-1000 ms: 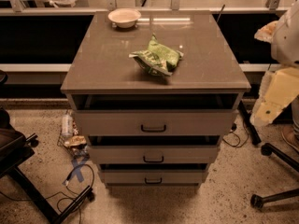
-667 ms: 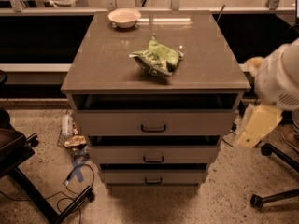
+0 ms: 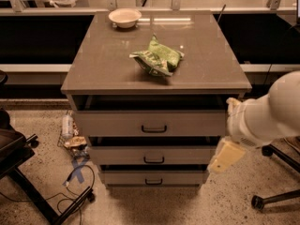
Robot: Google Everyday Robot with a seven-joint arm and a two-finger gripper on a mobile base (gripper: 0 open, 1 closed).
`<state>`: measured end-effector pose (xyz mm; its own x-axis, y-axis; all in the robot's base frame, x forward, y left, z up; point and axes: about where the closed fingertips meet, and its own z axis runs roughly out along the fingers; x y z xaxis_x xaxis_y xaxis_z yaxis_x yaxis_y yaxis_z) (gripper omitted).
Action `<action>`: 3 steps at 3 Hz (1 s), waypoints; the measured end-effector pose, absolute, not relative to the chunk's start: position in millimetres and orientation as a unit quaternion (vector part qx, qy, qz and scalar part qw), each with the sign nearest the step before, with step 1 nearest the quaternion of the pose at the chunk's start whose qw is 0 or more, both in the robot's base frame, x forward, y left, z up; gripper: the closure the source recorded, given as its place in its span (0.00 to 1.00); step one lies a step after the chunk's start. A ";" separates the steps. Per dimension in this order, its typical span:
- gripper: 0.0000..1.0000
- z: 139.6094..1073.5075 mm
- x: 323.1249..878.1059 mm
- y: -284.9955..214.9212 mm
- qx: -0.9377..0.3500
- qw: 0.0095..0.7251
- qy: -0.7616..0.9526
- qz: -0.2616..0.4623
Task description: Open bottom drawer
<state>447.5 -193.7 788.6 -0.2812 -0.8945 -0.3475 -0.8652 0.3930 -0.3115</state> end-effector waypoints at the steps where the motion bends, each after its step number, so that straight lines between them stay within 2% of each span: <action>1: 0.00 749.6 474.6 -184.9 -0.534 0.269 0.801 -0.038; 2: 0.00 762.9 493.7 -183.2 -0.523 0.309 0.793 -0.057; 3: 0.00 763.5 493.6 -183.1 -0.523 0.309 0.792 -0.057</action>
Offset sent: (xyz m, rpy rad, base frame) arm 0.0212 0.0072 -0.0342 0.0234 -0.0410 -0.0240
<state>493.6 -183.1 763.5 -0.2623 -0.8638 -0.4301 -0.7937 0.4466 -0.4129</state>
